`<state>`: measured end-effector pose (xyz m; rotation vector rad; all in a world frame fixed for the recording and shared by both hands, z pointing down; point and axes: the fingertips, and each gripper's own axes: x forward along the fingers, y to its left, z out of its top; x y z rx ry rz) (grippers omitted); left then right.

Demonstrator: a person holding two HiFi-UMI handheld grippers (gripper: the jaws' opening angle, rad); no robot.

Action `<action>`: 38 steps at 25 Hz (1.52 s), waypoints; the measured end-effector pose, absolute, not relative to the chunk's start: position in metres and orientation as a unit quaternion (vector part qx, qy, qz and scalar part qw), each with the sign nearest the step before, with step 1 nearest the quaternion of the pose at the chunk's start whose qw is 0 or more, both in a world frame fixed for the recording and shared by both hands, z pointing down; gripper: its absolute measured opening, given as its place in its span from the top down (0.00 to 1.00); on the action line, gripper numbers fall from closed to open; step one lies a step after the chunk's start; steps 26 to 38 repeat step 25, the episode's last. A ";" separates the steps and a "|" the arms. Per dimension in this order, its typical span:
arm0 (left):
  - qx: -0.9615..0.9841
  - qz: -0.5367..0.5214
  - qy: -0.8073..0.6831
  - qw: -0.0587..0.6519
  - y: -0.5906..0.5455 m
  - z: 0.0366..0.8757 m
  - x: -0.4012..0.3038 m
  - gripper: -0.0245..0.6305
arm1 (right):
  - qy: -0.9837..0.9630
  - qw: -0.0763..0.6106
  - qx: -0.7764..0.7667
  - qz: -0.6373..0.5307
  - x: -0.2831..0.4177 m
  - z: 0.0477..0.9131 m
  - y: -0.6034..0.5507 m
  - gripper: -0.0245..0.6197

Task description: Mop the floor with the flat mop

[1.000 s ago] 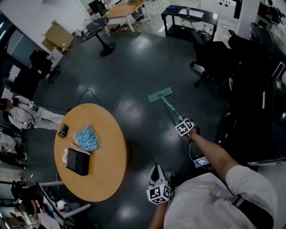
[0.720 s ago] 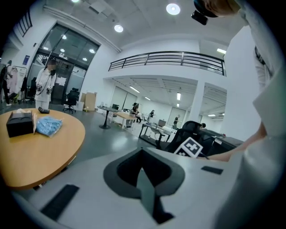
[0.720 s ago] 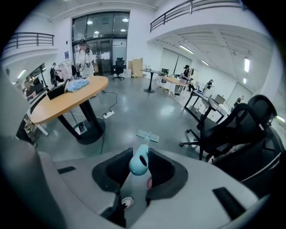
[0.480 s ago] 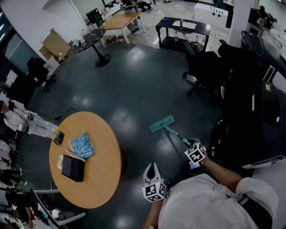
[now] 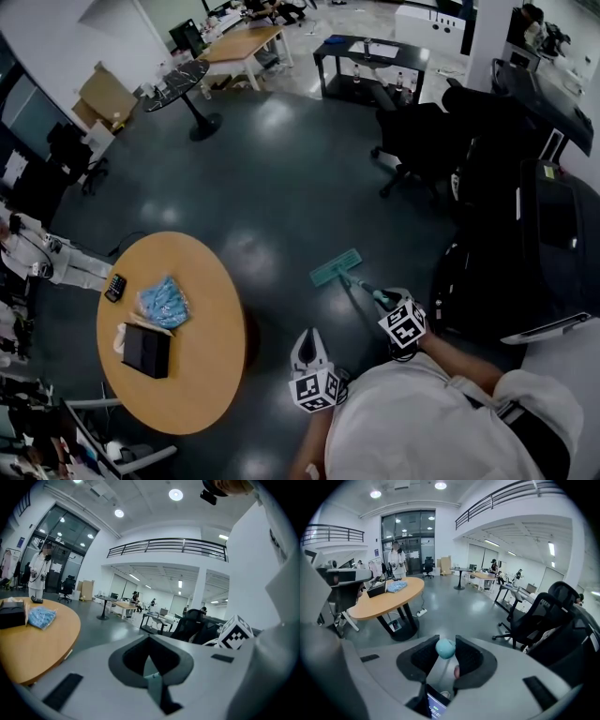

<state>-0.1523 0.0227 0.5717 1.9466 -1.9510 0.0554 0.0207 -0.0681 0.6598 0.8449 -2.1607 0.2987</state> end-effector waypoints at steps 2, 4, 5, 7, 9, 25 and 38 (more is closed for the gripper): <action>0.692 0.020 -0.695 0.191 0.025 0.572 -0.153 0.96 | -0.851 0.390 0.332 0.116 0.020 0.660 -0.067 0.79; 0.691 0.020 -0.697 0.191 0.027 0.573 -0.153 0.96 | -0.852 0.389 0.332 0.117 0.021 0.661 -0.066 0.79; 0.690 0.019 -0.698 0.192 0.028 0.573 -0.153 0.96 | -0.852 0.388 0.331 0.118 0.021 0.662 -0.065 0.79; 0.688 0.018 -0.699 0.194 0.030 0.574 -0.154 0.96 | -0.852 0.388 0.331 0.119 0.022 0.662 -0.063 0.79; 0.688 0.017 -0.699 0.195 0.031 0.573 -0.153 0.96 | -0.851 0.388 0.331 0.122 0.023 0.662 -0.062 0.79; 0.692 0.018 -0.695 0.194 0.030 0.574 -0.148 0.96 | -0.853 0.381 0.336 0.124 0.024 0.662 -0.066 0.79; 0.692 0.018 -0.695 0.194 0.030 0.574 -0.148 0.96 | -0.853 0.381 0.336 0.124 0.024 0.662 -0.066 0.79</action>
